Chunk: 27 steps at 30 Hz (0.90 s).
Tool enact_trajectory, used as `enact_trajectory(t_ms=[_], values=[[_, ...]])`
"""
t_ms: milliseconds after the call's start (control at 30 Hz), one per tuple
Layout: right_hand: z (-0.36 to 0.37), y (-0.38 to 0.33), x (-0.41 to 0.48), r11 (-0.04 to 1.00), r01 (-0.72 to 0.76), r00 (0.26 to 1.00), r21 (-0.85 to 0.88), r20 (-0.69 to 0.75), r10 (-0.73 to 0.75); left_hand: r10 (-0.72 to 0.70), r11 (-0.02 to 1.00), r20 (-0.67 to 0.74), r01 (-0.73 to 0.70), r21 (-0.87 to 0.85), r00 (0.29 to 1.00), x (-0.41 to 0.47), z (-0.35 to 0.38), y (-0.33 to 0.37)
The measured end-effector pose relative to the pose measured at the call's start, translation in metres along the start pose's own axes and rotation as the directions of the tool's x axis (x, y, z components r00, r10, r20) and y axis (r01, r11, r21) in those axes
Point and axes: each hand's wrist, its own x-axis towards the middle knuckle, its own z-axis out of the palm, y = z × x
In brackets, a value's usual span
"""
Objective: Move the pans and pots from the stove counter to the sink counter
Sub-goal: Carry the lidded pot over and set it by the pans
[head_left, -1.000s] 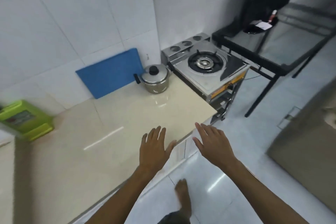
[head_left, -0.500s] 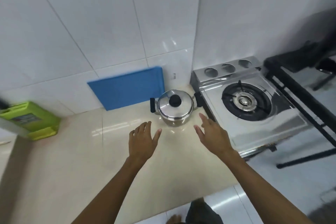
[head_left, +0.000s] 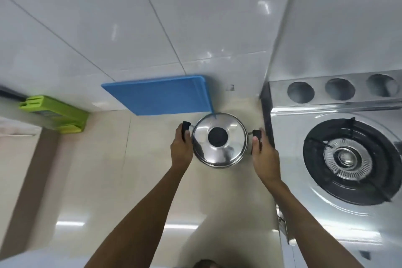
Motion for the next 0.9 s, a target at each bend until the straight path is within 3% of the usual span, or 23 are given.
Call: enact_trajectory(t_ms=[133, 333, 533, 700, 900], values=[[0.001, 0.005, 0.003, 0.999, 0.015, 1.0, 0.052, -0.016, -0.014, -0.075, 0.996, -0.067, 0.071, -0.059, 0.995, -0.005, 0.013, -0.008], [-0.001, 0.005, -0.001, 0.993, -0.015, 0.999, 0.12, -0.029, 0.019, -0.224, 0.945, -0.028, 0.21, -0.251, 0.974, -0.022, -0.006, -0.02], [-0.008, -0.027, -0.047, 0.986, 0.081, 0.996, 0.145, 0.021, -0.085, -0.148, 0.966, -0.034, 0.138, -0.218, 0.988, -0.071, -0.07, -0.063], [0.019, -0.104, -0.104, 0.959, 0.231, 0.964, 0.166, 0.092, -0.248, -0.127, 0.957, -0.189, 0.07, -0.283, 0.974, -0.122, -0.162, -0.115], [0.09, -0.219, -0.21, 0.868, 0.426, 0.856, 0.254, 0.198, -0.478, -0.18, 0.931, -0.44, 0.009, -0.364, 0.88, -0.195, -0.305, -0.196]])
